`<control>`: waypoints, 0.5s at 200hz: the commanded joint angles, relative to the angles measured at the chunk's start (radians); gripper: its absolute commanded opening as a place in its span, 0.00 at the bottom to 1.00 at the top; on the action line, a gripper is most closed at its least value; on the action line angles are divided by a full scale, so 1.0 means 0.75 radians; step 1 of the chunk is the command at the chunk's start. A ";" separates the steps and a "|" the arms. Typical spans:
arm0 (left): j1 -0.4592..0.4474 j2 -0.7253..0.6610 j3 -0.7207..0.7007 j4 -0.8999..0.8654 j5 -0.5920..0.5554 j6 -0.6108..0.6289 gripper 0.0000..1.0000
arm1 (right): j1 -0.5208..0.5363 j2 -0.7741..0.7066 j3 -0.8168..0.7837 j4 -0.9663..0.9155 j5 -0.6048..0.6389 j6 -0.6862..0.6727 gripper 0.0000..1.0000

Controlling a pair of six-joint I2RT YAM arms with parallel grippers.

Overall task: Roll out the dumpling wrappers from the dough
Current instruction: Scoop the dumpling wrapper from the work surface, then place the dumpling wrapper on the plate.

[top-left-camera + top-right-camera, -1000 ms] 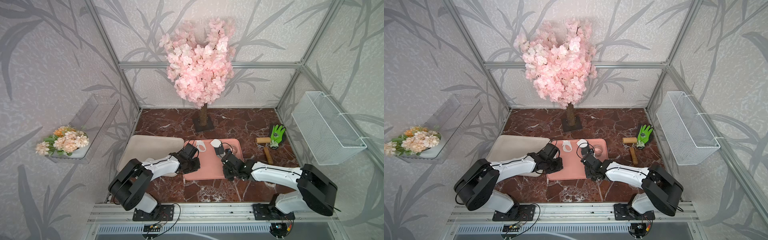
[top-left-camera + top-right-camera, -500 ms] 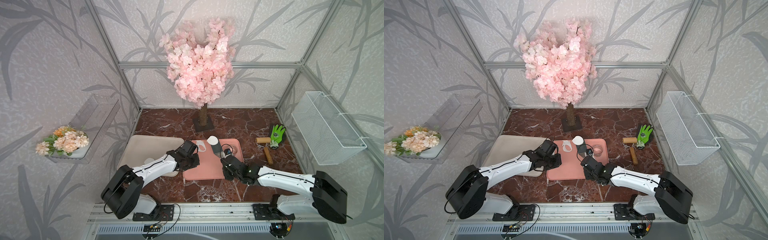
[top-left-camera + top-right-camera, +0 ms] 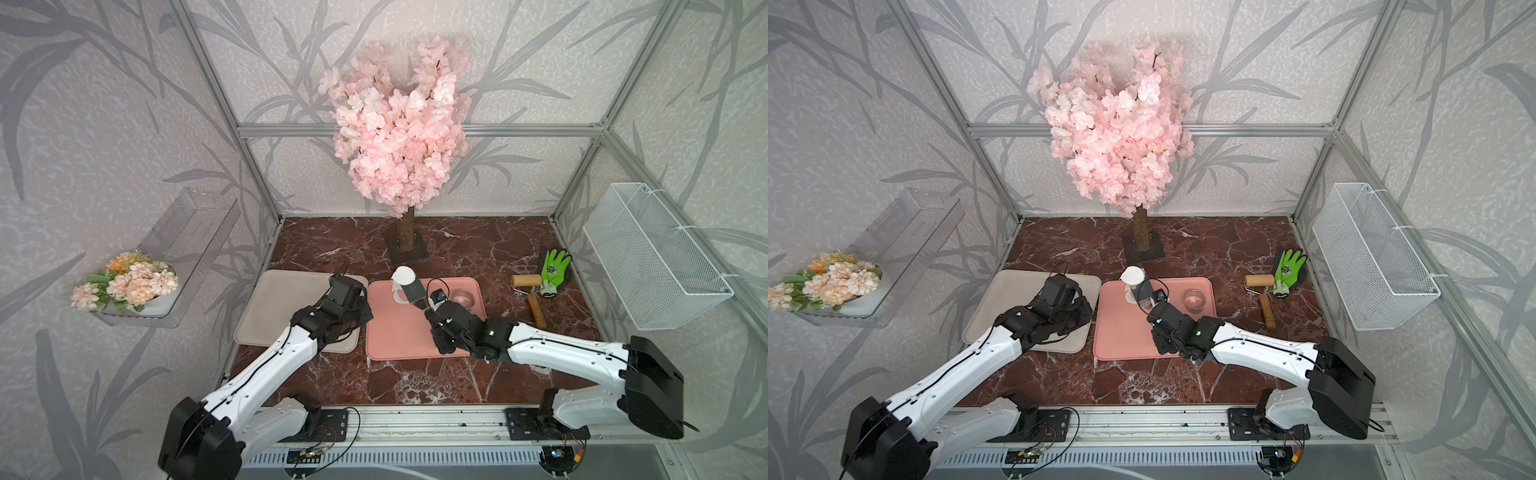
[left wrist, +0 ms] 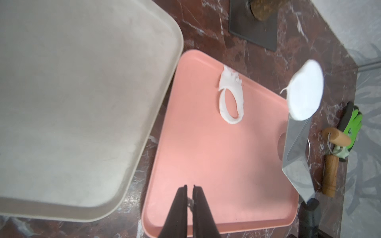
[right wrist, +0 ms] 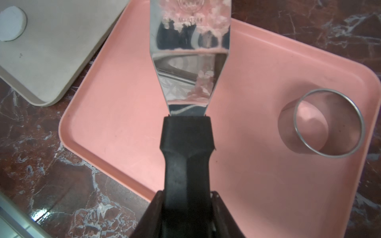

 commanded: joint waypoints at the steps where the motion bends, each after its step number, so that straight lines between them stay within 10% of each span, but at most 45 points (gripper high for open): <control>1: 0.060 -0.079 -0.035 -0.137 -0.108 -0.040 0.15 | 0.022 0.080 0.117 -0.001 -0.061 -0.078 0.00; 100: 0.389 -0.275 -0.092 -0.253 -0.131 -0.057 0.30 | 0.060 0.549 0.635 -0.178 -0.259 -0.258 0.00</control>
